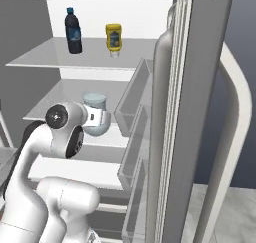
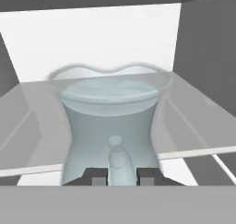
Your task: Move the water bottle and mustard from the second highest shelf to the top shelf to make space. Then, place the pitcher from the counter on the cleared second highest shelf.
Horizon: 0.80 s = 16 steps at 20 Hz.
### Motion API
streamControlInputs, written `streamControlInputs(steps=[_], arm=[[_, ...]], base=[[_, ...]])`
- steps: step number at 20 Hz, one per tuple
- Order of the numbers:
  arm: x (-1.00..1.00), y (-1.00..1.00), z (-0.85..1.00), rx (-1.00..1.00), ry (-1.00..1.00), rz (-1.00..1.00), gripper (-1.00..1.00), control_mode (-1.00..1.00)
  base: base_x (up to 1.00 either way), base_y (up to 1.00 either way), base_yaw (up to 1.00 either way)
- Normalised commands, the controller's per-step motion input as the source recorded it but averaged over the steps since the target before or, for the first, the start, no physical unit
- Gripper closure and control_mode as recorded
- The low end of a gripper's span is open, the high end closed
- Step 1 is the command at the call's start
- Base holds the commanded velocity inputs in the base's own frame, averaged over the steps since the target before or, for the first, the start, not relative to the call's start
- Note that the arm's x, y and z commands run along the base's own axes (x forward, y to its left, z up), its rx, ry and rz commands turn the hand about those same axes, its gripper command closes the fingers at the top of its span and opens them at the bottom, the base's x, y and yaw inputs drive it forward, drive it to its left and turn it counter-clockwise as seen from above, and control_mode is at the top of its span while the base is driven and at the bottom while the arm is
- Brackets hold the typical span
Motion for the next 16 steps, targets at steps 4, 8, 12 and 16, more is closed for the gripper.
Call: streamControlInputs(steps=[4,8,12,16], arm=[[0.42,0.0,0.0,0.0,-0.11,0.05,1.0,-1.0],[0.48,-0.01,0.0,0.0,0.0,0.04,1.0,-1.0],[0.55,-0.02,0.0,0.0,0.02,0.03,1.0,-1.0],[0.53,0.0,0.0,0.0,0.01,0.03,1.0,-1.0]], base=[[0.0,0.0,0.0],[0.0,0.0,0.0],[0.0,0.0,0.0],[0.0,0.0,0.0]])
